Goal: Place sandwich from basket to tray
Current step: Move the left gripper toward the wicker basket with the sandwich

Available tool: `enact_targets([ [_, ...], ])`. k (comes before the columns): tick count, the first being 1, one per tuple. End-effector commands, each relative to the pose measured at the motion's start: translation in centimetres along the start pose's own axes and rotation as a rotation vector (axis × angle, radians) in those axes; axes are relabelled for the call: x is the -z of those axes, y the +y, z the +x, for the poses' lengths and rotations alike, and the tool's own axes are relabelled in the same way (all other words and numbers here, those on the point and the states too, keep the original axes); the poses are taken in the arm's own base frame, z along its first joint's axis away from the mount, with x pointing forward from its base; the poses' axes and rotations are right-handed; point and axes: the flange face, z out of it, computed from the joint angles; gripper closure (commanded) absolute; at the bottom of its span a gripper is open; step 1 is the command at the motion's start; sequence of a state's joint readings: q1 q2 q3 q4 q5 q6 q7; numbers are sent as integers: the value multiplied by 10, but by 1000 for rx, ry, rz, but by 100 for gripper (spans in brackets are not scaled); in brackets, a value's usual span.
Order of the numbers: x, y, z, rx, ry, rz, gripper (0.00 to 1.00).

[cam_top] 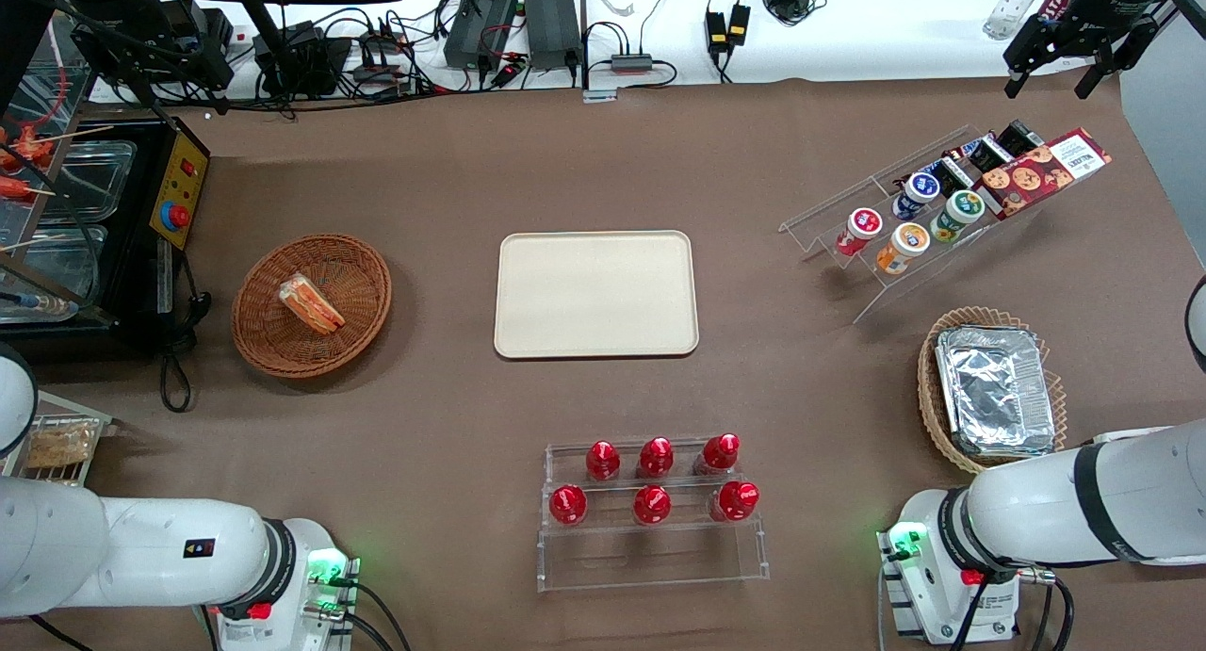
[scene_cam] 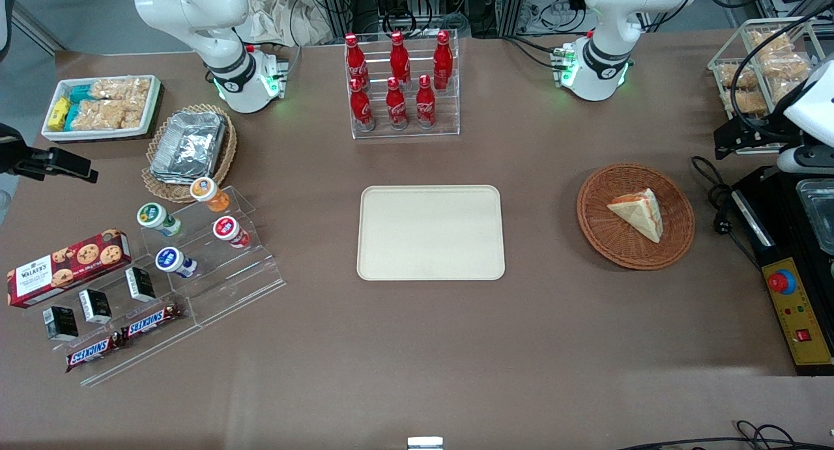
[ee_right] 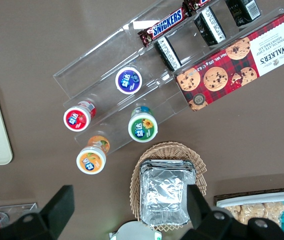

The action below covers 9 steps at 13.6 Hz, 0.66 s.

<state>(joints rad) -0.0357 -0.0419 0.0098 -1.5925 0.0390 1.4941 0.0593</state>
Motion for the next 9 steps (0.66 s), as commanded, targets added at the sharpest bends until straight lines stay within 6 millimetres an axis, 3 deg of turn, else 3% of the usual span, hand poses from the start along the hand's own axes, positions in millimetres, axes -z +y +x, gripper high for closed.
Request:
enact_targets([
  [1,5,-4,1,1,0,-7,0],
  [5,4,-4,1,179,-10,2,0],
  [7,2,-7,-2,370,-14,-11,0],
  [9,-10,-25,-13,530,-21,-18,0],
])
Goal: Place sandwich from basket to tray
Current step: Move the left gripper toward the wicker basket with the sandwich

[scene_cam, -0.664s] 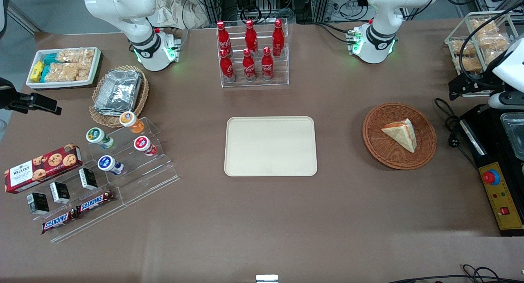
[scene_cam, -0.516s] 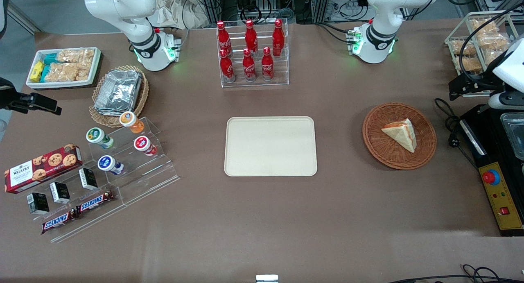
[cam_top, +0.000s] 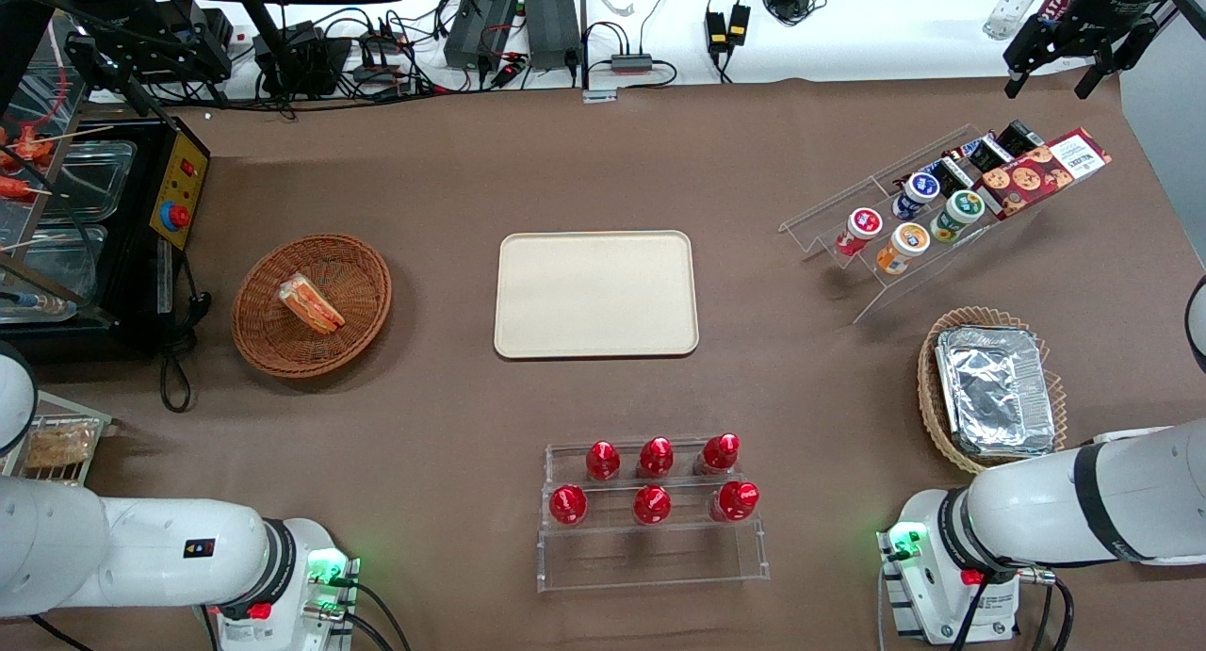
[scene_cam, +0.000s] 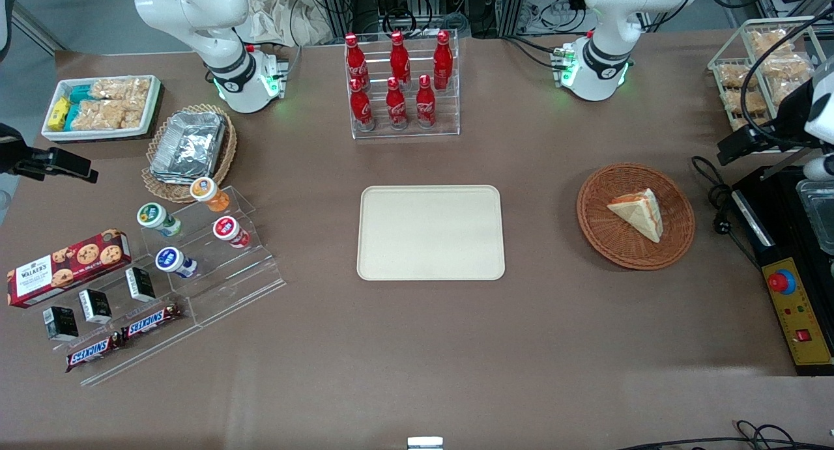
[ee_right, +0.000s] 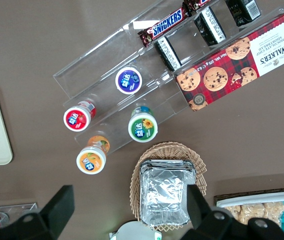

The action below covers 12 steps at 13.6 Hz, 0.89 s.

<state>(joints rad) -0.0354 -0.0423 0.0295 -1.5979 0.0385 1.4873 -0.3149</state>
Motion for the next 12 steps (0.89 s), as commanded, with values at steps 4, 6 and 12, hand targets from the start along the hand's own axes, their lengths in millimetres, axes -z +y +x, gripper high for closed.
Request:
enact_targets([
  [4,-63,-45,-34,385,37,-56,0],
  [6,-98,-53,-49,428,43,-66,0],
  [12,-197,-61,-58,526,37,-85,0],
])
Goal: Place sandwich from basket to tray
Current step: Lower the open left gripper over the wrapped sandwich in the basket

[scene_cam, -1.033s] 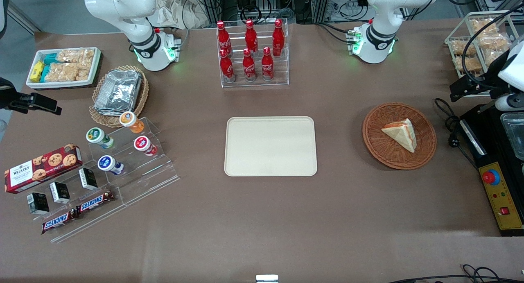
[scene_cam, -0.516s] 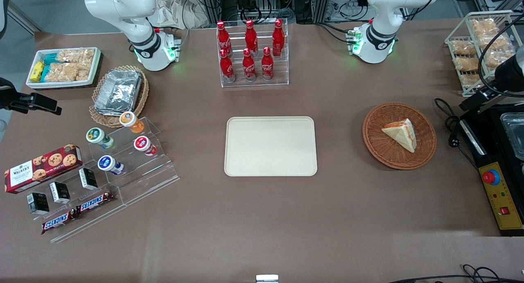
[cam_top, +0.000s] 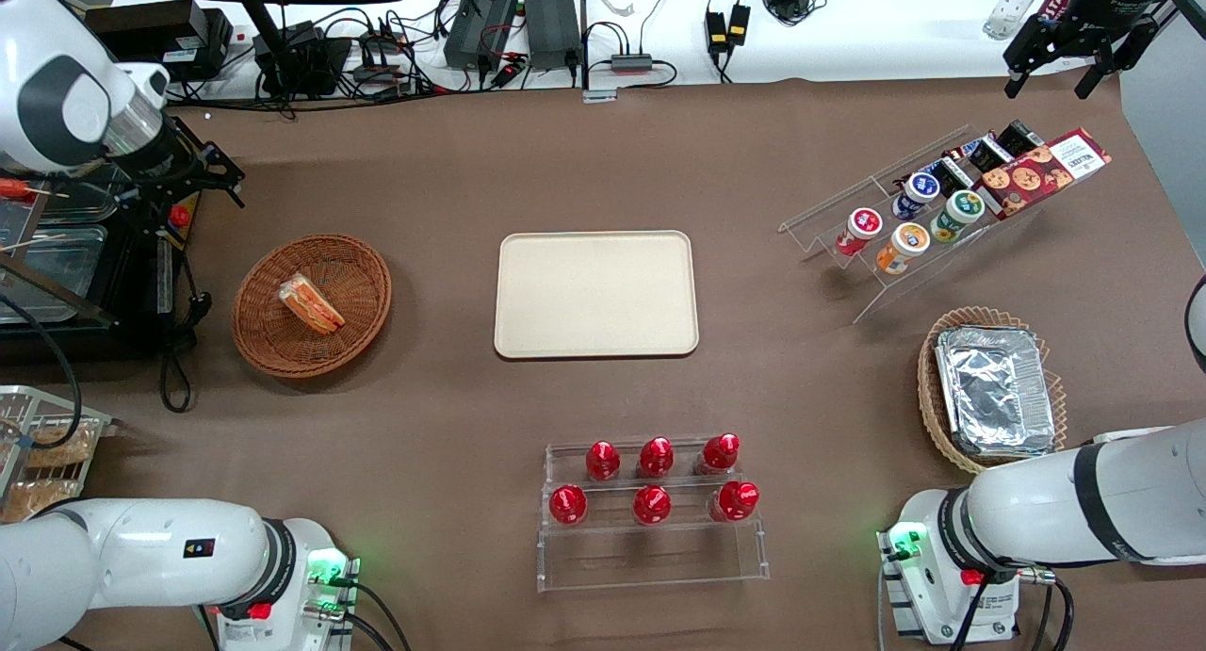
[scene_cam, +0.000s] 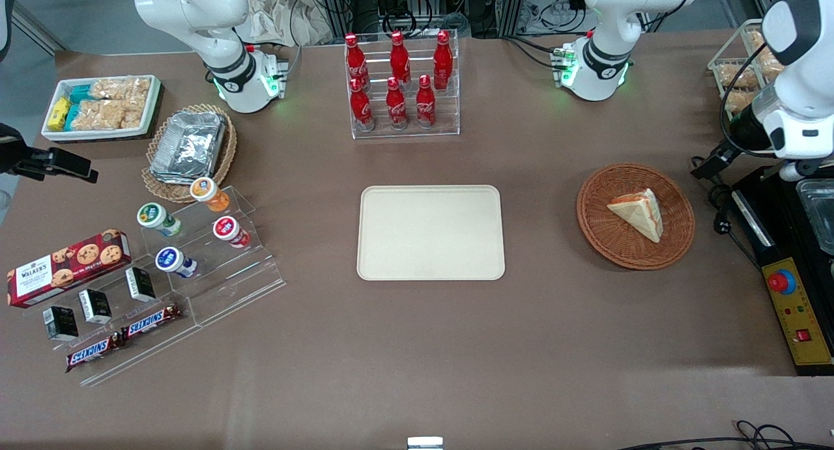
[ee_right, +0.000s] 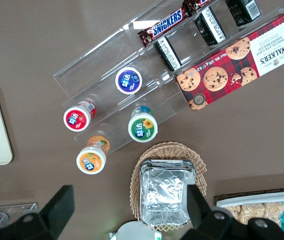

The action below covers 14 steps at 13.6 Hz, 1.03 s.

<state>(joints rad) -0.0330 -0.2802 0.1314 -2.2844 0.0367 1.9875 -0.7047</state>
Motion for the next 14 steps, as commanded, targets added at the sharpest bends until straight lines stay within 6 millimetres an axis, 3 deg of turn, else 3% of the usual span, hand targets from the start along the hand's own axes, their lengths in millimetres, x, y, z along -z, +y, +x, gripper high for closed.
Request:
enact_targets([
  [1,-42,-9,-11,93,12,-25,0],
  [5,-87,-1,-4,234,18,-24,0],
  [9,-131,4,-4,241,28,-27,0],
  [14,-154,12,-8,264,-5,-36,0],
])
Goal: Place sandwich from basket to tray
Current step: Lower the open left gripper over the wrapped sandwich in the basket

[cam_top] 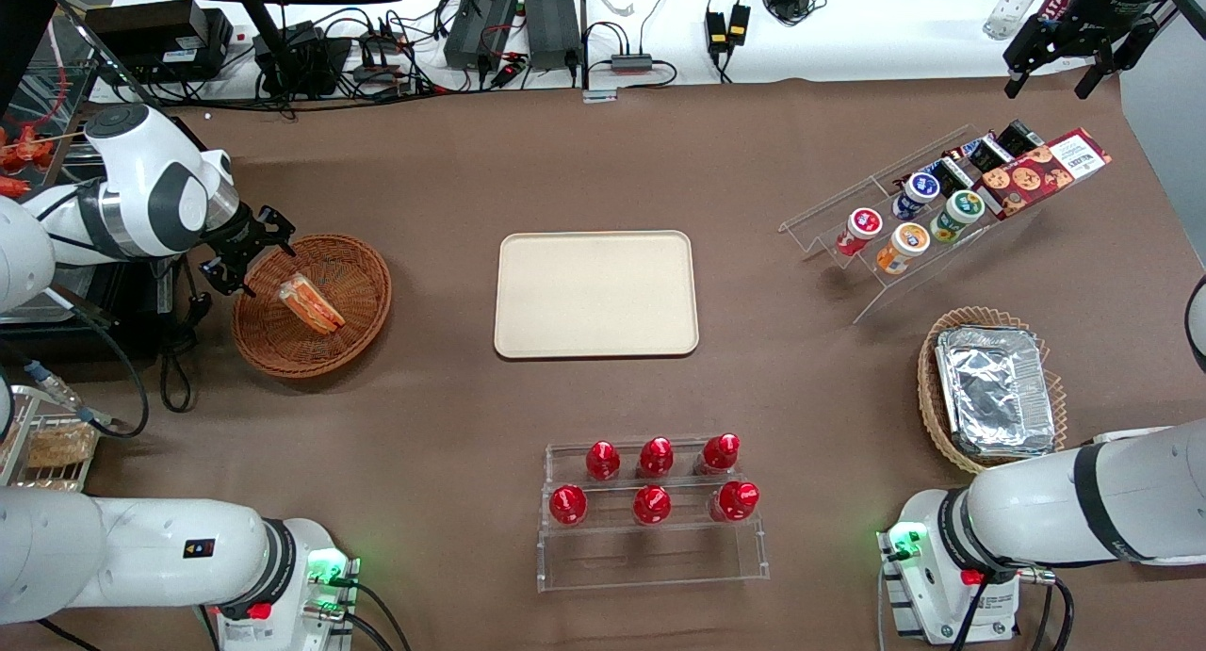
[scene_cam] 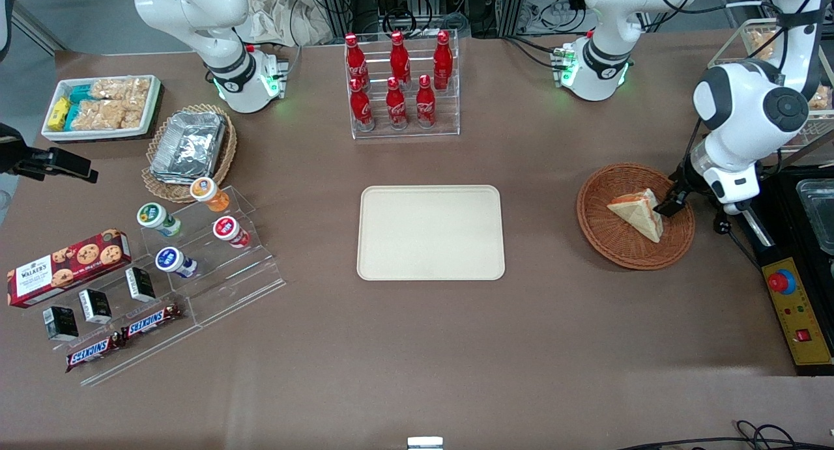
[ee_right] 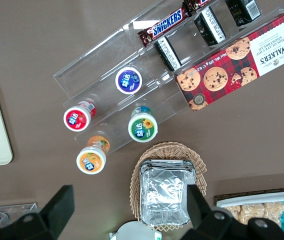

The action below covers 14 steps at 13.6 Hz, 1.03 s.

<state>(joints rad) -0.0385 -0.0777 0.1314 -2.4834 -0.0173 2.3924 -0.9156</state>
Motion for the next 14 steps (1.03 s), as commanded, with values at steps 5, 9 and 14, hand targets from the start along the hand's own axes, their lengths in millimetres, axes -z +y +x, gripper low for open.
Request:
enact_targets([
  [5,-40,-9,-13,29,16,-24,0],
  [9,-69,-19,-18,29,29,-28,0],
  [14,-91,-27,-22,30,42,-33,79],
])
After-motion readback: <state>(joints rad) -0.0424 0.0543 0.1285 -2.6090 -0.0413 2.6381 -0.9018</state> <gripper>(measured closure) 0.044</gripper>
